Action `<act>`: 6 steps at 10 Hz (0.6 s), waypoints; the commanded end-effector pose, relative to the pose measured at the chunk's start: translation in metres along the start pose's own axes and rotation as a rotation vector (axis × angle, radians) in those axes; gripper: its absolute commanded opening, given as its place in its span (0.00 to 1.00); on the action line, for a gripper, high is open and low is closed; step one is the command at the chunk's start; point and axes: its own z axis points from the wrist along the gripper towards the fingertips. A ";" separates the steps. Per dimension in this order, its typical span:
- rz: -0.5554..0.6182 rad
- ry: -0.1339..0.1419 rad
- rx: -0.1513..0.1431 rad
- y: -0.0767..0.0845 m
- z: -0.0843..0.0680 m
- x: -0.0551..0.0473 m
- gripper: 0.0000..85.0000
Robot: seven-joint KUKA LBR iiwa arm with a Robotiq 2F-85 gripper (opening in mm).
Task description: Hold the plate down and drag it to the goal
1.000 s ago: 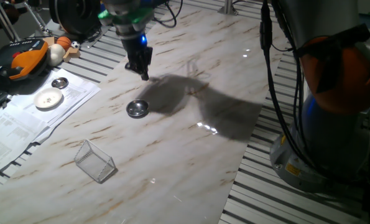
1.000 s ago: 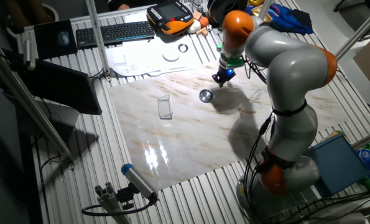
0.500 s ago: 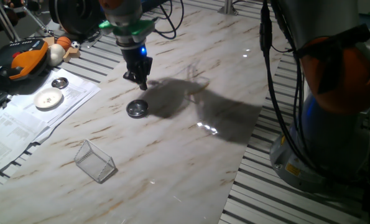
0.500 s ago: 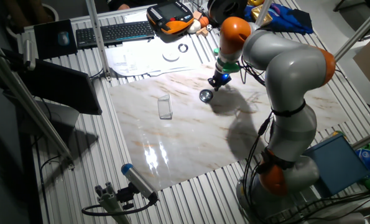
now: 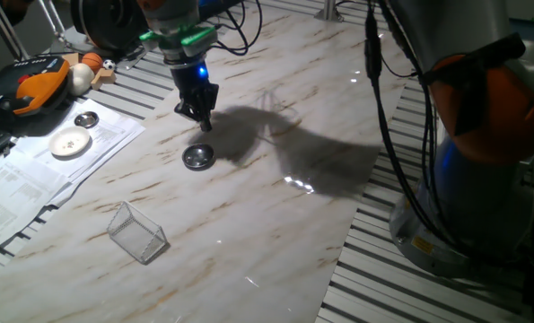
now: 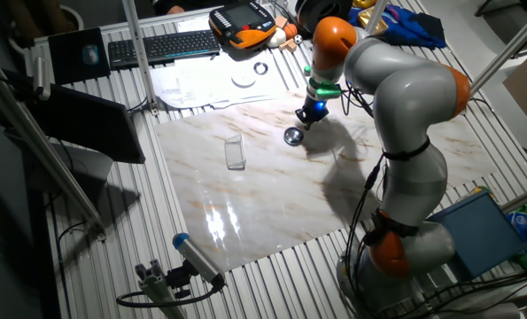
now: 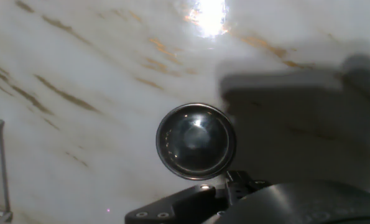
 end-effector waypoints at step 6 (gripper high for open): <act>0.052 -0.056 -0.043 0.010 0.007 -0.005 0.00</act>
